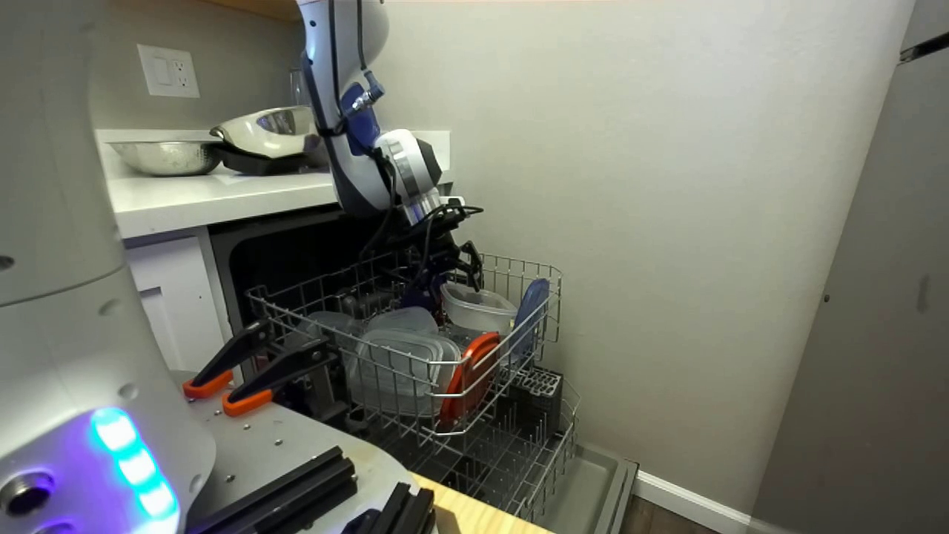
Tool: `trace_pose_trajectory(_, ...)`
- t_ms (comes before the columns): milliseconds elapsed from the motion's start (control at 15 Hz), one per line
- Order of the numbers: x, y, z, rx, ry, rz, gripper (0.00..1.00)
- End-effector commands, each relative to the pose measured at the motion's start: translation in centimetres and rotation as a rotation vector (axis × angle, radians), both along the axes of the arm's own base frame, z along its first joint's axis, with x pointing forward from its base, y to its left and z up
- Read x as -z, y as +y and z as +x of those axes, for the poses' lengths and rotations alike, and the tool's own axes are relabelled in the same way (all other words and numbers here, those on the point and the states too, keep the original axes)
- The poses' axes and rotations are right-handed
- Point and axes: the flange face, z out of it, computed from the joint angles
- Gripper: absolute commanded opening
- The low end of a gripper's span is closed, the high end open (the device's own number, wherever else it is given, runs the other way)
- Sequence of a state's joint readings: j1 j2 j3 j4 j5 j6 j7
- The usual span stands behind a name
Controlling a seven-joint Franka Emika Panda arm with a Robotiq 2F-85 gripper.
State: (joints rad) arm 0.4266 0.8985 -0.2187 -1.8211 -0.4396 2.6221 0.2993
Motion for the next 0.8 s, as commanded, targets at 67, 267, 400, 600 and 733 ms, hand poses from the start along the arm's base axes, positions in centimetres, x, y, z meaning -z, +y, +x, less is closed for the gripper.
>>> trace_pose_trajectory(67, 1.5, 0.5, 0.2, 0.001, -0.010, 0.059, 1.00)
trace_pose_trajectory(267, 2.2, 1.0, 0.0, -0.003, -0.014, 0.103, 0.67)
trace_pose_trajectory(400, 2.1, 1.1, -0.2, 0.009, -0.018, 0.125, 0.53)
trace_pose_trajectory(600, 0.7, 0.8, -0.6, 0.025, -0.028, 0.136, 0.34)
trace_pose_trajectory(733, -0.1, 0.6, -0.8, 0.028, -0.031, 0.146, 0.20)
